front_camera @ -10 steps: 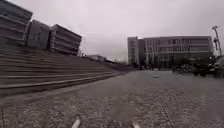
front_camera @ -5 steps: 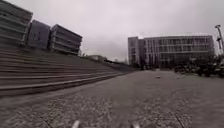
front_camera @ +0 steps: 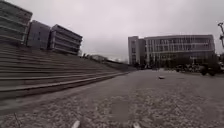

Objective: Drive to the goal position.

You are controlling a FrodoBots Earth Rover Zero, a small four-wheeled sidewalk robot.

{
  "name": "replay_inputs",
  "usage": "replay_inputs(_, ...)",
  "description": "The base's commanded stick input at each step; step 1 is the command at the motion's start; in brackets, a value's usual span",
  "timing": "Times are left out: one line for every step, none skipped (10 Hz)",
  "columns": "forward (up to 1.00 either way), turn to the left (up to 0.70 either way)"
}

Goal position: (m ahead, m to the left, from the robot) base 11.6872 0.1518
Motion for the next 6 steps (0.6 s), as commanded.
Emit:
replay_inputs(0.70,-0.35)
replay_inputs(0.70,-0.35)
replay_inputs(0.70,-0.35)
replay_inputs(0.70,-0.35)
replay_inputs(0.70,-0.29)
replay_inputs(0.70,-0.06)
